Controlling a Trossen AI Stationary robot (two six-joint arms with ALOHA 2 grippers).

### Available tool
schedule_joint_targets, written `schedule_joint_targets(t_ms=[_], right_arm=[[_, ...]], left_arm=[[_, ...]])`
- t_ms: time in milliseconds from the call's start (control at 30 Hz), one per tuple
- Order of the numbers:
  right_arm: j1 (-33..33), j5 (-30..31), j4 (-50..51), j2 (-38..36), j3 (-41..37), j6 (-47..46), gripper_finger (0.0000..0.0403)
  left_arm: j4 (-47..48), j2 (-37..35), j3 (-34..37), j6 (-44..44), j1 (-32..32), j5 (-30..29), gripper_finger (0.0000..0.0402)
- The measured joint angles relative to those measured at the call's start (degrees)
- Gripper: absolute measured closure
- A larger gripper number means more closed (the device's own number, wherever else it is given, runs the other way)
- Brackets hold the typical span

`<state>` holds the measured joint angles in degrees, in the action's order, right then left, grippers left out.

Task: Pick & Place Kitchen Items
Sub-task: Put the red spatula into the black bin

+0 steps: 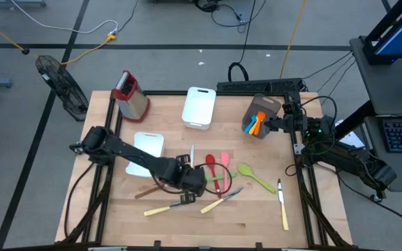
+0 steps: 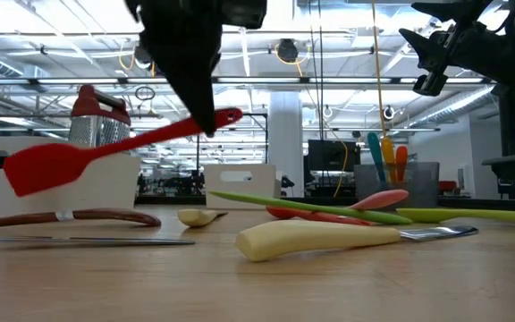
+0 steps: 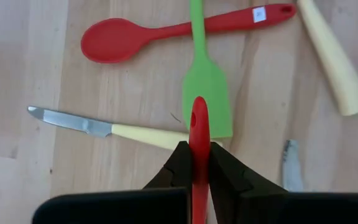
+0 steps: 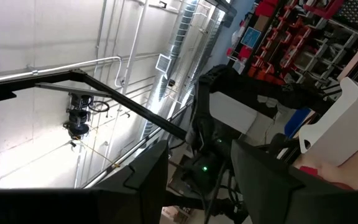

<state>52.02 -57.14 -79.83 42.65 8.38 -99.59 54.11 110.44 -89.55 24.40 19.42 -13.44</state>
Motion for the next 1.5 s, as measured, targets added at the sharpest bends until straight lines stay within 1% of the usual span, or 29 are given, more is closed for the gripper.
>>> schedule_joint_targets(t_ms=[133, 267, 400, 500, 600, 933, 1100, 1300, 1400, 1500], right_arm=[[0.0, 0.0, 0.0, 0.0, 0.0, 0.7, 0.0234], [0.0, 0.0, 0.0, 0.0, 0.0, 2.5, 0.0234], [0.0, 0.0, 0.0, 0.0, 0.0, 5.4, 0.0234], [0.0, 0.0, 0.0, 0.0, 0.0, 8.6, 0.0234], [0.0, 0.0, 0.0, 0.0, 0.0, 12.0, 0.0234], [-0.6, 0.0, 0.0, 0.0, 0.0, 13.7, 0.0234], [-4.0, 0.5, 0.0, 0.0, 0.0, 15.0, 0.0234], [-10.1, 7.4, 0.0, 0.0, 0.0, 19.3, 0.0234], [-13.1, 9.7, 2.0, 0.0, 0.1, 25.4, 0.0234], [-16.3, 12.4, 5.1, 0.0, 1.0, 35.9, 0.0234]], left_arm=[[0.2, 0.0, -3.2, 1.4, -1.2, 2.9, 0.0387], [-0.1, 0.0, -6.7, 1.7, -2.6, 7.7, 0.0387], [-0.3, 0.0, -9.4, 4.8, -4.3, 12.1, 0.0387], [-0.5, 0.0, -11.1, 7.8, -6.0, 16.6, 0.0387], [-2.5, 0.0, -11.3, 10.8, -7.9, 21.4, 0.0387], [-14.2, 0.0, -11.3, 18.1, -15.5, 36.7, 0.0387], [-18.4, 0.0, -11.3, 23.0, -19.1, 44.0, 0.0387], [-23.4, 0.0, -11.3, 27.9, -22.6, 49.2, 0.0387], [-26.7, 0.0, -11.3, 30.8, -24.2, 51.0, 0.0387], [-28.9, 0.0, -11.3, 34.5, -25.6, 51.2, 0.0387]])
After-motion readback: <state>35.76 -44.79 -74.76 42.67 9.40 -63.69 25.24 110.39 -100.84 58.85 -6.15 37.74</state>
